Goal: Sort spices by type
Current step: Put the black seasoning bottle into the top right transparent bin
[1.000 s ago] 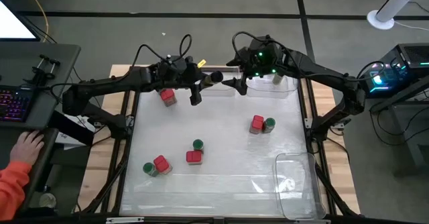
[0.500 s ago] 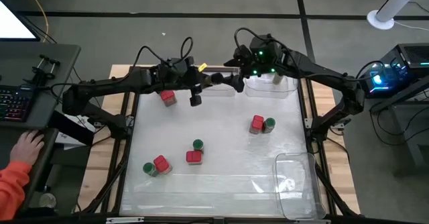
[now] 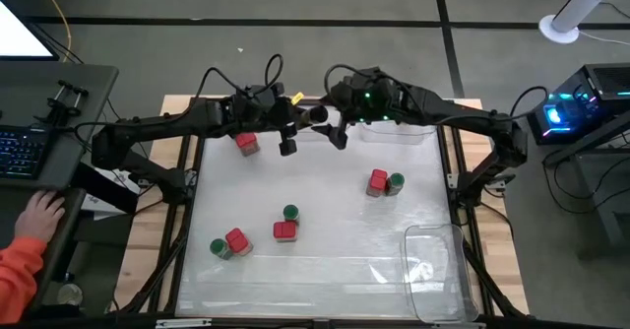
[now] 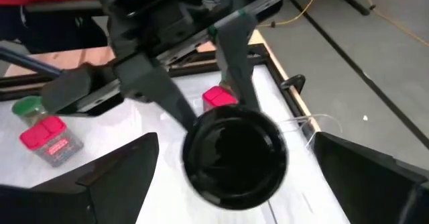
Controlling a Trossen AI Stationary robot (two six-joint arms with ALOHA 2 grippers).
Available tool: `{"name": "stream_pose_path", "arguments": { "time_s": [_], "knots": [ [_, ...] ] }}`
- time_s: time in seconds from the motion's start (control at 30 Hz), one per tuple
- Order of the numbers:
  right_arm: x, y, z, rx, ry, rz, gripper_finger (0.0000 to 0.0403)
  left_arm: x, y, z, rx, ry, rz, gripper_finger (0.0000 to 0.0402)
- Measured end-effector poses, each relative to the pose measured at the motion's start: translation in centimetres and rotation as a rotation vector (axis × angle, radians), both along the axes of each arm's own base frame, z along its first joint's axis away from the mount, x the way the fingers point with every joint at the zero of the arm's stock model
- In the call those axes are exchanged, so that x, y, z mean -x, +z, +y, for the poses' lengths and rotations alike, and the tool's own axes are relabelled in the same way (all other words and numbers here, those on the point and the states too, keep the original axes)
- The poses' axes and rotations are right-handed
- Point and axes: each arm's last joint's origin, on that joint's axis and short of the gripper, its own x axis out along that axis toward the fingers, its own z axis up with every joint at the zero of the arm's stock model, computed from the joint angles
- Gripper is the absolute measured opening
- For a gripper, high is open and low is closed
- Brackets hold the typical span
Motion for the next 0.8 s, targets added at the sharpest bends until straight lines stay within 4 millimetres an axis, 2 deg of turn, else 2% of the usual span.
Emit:
{"name": "stream_pose_path", "arguments": {
  "time_s": [0.1, 0.2, 0.57, 0.7, 0.8],
  "knots": [
    [-0.15, 0.01, -0.07, 0.008, 0.002, -0.01, 0.0387, -0.07, 0.02, -0.21, 0.006, -0.004, -0.005, 0.0119],
    [-0.2, -0.06, -0.08, 0.007, 0.002, -0.007, 0.0363, -0.09, 0.01, -0.25, 0.006, -0.005, -0.006, 0.0119],
    [-0.21, -0.02, -0.11, 0.015, -0.015, -0.009, 0.0199, -0.12, 0.02, -0.24, 0.005, 0.003, -0.008, 0.0119],
    [-0.19, 0.0, -0.11, 0.019, -0.015, -0.009, 0.0199, -0.17, 0.09, -0.22, 0.002, 0.002, -0.017, 0.0127],
    [-0.13, 0.09, -0.25, 0.021, -0.017, -0.014, 0.0199, 0.07, 0.28, -0.28, -0.003, 0.01, -0.017, 0.0153]
  ]
}}
